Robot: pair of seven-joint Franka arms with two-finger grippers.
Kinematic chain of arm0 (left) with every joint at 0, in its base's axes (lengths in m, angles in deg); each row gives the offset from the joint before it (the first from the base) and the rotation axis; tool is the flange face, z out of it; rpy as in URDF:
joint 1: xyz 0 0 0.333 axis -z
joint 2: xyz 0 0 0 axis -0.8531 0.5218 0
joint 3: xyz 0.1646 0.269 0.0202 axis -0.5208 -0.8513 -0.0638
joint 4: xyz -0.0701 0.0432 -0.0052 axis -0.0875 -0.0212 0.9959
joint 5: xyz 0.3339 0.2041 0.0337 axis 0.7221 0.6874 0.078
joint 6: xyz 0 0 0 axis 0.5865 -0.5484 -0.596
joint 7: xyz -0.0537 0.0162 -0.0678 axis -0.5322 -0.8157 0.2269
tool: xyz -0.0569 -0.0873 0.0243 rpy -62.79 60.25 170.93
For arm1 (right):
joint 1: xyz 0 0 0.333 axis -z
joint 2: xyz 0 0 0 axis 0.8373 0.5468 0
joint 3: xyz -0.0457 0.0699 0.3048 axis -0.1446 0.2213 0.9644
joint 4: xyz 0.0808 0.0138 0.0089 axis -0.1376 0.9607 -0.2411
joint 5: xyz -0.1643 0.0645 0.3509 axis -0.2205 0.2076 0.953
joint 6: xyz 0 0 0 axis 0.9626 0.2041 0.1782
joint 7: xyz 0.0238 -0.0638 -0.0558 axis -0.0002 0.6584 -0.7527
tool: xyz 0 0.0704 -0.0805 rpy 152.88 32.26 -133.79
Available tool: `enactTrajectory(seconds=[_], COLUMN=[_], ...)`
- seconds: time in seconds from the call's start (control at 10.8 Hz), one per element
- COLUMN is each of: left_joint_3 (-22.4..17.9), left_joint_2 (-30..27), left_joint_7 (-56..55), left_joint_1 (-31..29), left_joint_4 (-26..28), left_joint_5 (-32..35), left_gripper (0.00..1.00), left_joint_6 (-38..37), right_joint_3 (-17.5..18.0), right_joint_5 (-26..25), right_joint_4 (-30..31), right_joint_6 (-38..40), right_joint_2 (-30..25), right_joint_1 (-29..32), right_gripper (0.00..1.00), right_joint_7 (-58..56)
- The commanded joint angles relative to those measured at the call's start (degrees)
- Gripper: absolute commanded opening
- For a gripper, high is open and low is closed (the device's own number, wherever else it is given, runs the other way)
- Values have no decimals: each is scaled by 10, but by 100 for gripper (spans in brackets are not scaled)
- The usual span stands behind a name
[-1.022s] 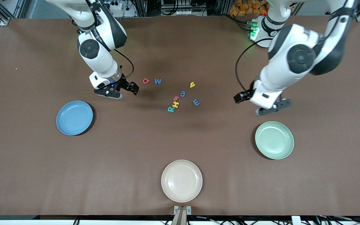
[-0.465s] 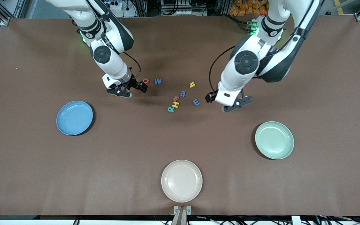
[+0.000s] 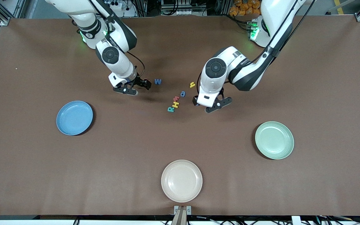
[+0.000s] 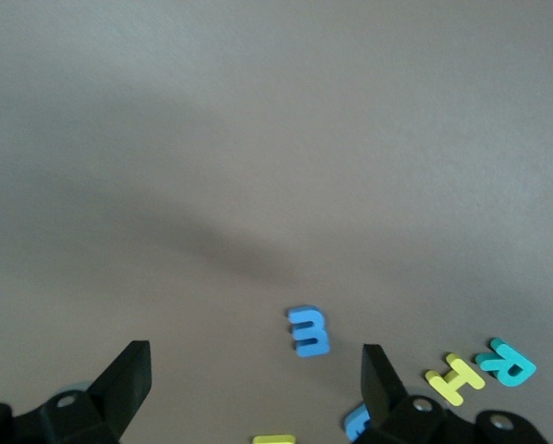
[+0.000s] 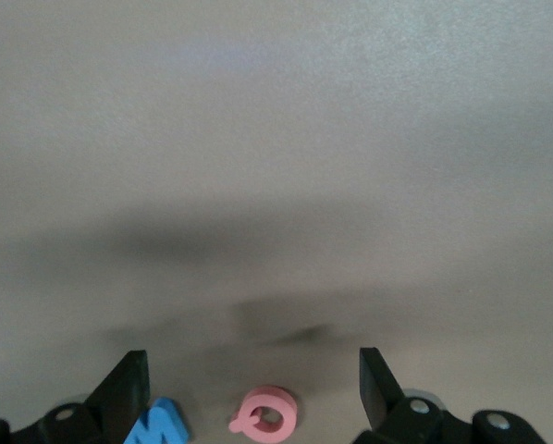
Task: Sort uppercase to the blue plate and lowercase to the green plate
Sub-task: 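Move the left gripper and the right gripper toward the foam letters, then grasp the blue m with the left gripper while the right gripper grasps Q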
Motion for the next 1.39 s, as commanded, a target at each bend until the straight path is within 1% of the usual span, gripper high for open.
enactTrajectory(seconds=[0.0,0.09,0.19,0.28,0.46,0.56,0.65,0.74,0.84,0.93,1.02,1.3], left_joint_3=[-2,-2,-3,-3,-3,-3,-4,-5,-5,-6,-6,-6], left_joint_2=[30,39,46,55,63,64,63,63,63,63,63,71], left_joint_7=[-38,-46,-52,-56,-72,-82,-92,-94,-95,-95,-95,-114], left_joint_1=[7,9,14,17,19,17,15,15,18,18,19,26], left_joint_4=[-4,-3,-3,-3,2,15,36,45,45,48,52,56], left_joint_5=[18,18,19,27,42,47,47,47,48,48,55,81], left_gripper=[100,100,100,100,100,99,98,98,98,97,96,91], left_joint_6=[42,55,62,62,65,90,132,150,150,150,149,149], right_joint_3=[5,15,26,36,38,39,42,42,42,42,42,42], right_joint_5=[-157,-211,-235,-235,-236,-236,-236,-236,-236,-236,-236,-236], right_joint_4=[6,6,4,2,3,3,4,5,6,6,6,11], right_joint_6=[-5,0,2,-3,-7,-6,-6,-6,-6,-6,-6,-8], right_joint_2=[27,34,45,57,62,63,63,63,63,63,63,65], right_joint_1=[-4,-4,-3,-2,-1,-2,-2,-2,-1,-1,-1,5], right_gripper=[100,100,100,100,100,100,100,100,100,92,88,88], right_joint_7=[151,216,256,271,271,269,267,261,259,258,256,223])
